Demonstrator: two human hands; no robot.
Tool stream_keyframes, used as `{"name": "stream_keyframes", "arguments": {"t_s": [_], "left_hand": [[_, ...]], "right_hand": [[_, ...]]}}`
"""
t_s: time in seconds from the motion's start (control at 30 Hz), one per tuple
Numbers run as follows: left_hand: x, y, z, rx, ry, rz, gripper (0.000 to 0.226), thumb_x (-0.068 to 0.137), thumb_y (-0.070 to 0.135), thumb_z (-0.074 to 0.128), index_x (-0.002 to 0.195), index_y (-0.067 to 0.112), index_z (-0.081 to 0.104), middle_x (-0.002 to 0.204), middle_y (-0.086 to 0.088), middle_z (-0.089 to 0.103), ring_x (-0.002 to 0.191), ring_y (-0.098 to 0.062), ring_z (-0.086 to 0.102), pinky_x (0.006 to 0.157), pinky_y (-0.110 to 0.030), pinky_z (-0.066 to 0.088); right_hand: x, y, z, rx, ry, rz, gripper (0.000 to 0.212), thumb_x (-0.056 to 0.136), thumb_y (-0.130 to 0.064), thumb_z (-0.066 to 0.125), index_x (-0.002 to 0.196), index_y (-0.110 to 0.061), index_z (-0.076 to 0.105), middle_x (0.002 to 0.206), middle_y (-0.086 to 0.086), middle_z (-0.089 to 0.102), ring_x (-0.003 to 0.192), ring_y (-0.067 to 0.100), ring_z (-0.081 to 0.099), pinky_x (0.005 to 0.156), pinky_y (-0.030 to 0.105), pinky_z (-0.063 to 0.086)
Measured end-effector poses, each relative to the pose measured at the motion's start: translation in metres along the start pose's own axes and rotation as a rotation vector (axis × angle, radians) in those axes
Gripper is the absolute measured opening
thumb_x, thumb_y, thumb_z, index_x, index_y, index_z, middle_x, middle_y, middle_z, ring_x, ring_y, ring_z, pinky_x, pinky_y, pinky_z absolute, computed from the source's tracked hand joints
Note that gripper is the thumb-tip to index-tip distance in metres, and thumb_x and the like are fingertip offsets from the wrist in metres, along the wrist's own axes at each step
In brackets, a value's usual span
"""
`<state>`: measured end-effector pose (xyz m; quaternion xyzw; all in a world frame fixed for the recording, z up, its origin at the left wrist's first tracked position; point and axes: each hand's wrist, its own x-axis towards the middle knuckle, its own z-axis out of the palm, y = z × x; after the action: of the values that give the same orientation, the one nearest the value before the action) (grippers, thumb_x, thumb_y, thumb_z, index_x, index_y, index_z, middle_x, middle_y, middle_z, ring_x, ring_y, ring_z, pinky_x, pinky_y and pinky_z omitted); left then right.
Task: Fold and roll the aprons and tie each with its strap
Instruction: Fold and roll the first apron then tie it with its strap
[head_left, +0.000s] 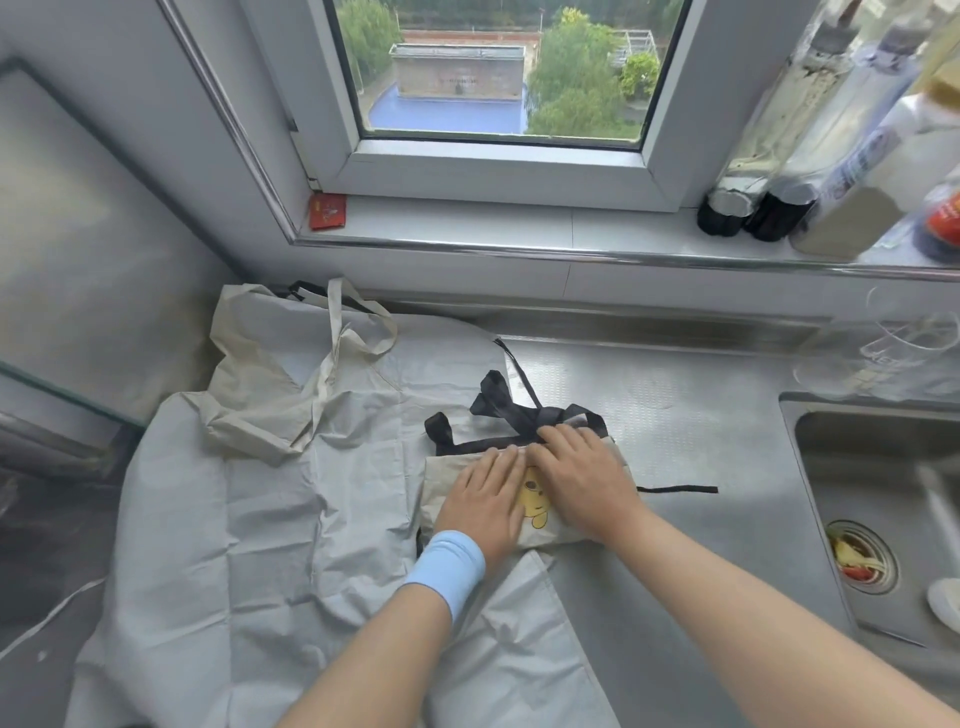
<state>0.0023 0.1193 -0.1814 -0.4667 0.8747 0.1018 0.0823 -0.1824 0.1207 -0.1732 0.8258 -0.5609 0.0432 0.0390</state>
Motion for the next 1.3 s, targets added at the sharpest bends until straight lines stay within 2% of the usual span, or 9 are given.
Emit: {"name": "stream_keyframes", "arguments": {"t_s": [0.13, 0.37, 0.5, 0.6, 0.77, 0.9, 1.03, 1.17, 1.3], "left_hand": [[-0.008, -0.013, 0.007, -0.005, 0.000, -0.033, 0.067, 0.087, 0.051, 0.036, 0.144, 0.018, 0.044, 0.152, -0.002, 0.039, 0.140, -0.022, 0.037, 0.110, -0.040, 0.019], [-0.026, -0.043, 0.008, 0.046, -0.006, -0.069, 0.059, 0.089, 0.036, 0.034, 0.141, 0.012, 0.045, 0.148, -0.007, 0.045, 0.134, -0.025, 0.046, 0.112, -0.039, 0.012], [-0.029, -0.040, -0.003, 0.060, 0.038, -0.045, 0.050, 0.084, 0.030, 0.037, 0.126, 0.018, 0.061, 0.135, -0.006, 0.057, 0.127, -0.029, 0.051, 0.103, -0.041, 0.027], [-0.029, -0.032, -0.017, 0.045, 0.072, 0.047, 0.045, 0.078, 0.020, 0.037, 0.115, 0.032, 0.059, 0.114, 0.000, 0.058, 0.108, -0.028, 0.055, 0.091, -0.039, 0.034], [-0.037, -0.035, -0.025, 0.018, -0.043, 0.002, 0.048, 0.086, 0.034, 0.047, 0.134, 0.034, 0.043, 0.127, -0.002, 0.043, 0.116, -0.029, 0.038, 0.098, -0.037, 0.035], [-0.042, -0.040, -0.028, -0.034, -0.029, 0.033, 0.060, 0.073, 0.069, 0.053, 0.114, 0.025, 0.052, 0.121, 0.002, 0.045, 0.115, -0.023, 0.037, 0.093, -0.035, 0.042], [-0.044, -0.049, -0.026, -0.204, -0.049, 0.023, 0.055, 0.068, 0.067, 0.063, 0.108, 0.028, 0.061, 0.119, 0.006, 0.044, 0.121, -0.016, 0.034, 0.091, -0.034, 0.046], [-0.041, -0.058, -0.027, -0.284, -0.057, -0.037, 0.037, 0.093, 0.052, 0.050, 0.119, 0.031, 0.066, 0.126, 0.005, 0.056, 0.127, -0.017, 0.040, 0.105, -0.033, 0.037], [-0.035, -0.061, -0.035, -0.356, -0.085, -0.218, 0.029, 0.094, 0.045, 0.052, 0.108, 0.026, 0.067, 0.110, -0.001, 0.065, 0.108, -0.024, 0.058, 0.086, -0.031, 0.045]], "right_hand": [[-0.024, 0.000, 0.014, 0.141, -0.256, 0.128, 0.058, 0.098, -0.053, 0.029, 0.154, -0.034, 0.026, 0.163, 0.003, 0.014, 0.151, 0.022, 0.013, 0.118, 0.047, 0.010], [-0.032, 0.013, 0.008, 0.157, -0.385, 0.178, 0.059, 0.097, -0.051, 0.003, 0.154, -0.041, -0.010, 0.159, -0.002, -0.022, 0.149, 0.017, -0.021, 0.122, 0.038, -0.006], [-0.030, 0.000, 0.001, 0.052, -0.203, 0.134, 0.053, 0.098, -0.034, 0.032, 0.150, -0.028, 0.034, 0.160, 0.015, 0.024, 0.147, 0.035, 0.020, 0.113, 0.050, 0.024], [-0.030, -0.008, -0.006, 0.050, -0.024, -0.054, 0.036, 0.080, -0.014, 0.065, 0.113, -0.027, 0.060, 0.117, 0.008, 0.056, 0.103, 0.029, 0.055, 0.084, 0.041, 0.044], [-0.045, -0.004, -0.019, 0.094, -0.207, -0.110, 0.045, 0.084, -0.063, 0.048, 0.112, -0.029, 0.055, 0.109, -0.003, 0.051, 0.096, 0.019, 0.048, 0.083, 0.036, 0.045], [-0.045, 0.001, -0.022, 0.040, -0.256, -0.154, 0.034, 0.086, -0.052, 0.051, 0.100, -0.021, 0.058, 0.105, -0.001, 0.053, 0.094, 0.021, 0.053, 0.064, 0.033, 0.047], [-0.045, -0.001, -0.020, -0.035, -0.221, -0.098, 0.026, 0.090, -0.040, 0.049, 0.081, -0.019, 0.061, 0.083, -0.002, 0.057, 0.077, 0.022, 0.059, 0.046, 0.031, 0.038], [-0.032, -0.003, -0.028, 0.041, -0.270, 0.071, 0.037, 0.102, -0.045, 0.036, 0.102, -0.018, 0.061, 0.104, -0.001, 0.061, 0.099, 0.021, 0.059, 0.062, 0.031, 0.034], [-0.019, 0.002, -0.032, 0.114, -0.296, 0.206, 0.035, 0.100, -0.053, 0.039, 0.107, -0.022, 0.055, 0.103, -0.004, 0.065, 0.092, 0.023, 0.063, 0.064, 0.032, 0.033]]}}
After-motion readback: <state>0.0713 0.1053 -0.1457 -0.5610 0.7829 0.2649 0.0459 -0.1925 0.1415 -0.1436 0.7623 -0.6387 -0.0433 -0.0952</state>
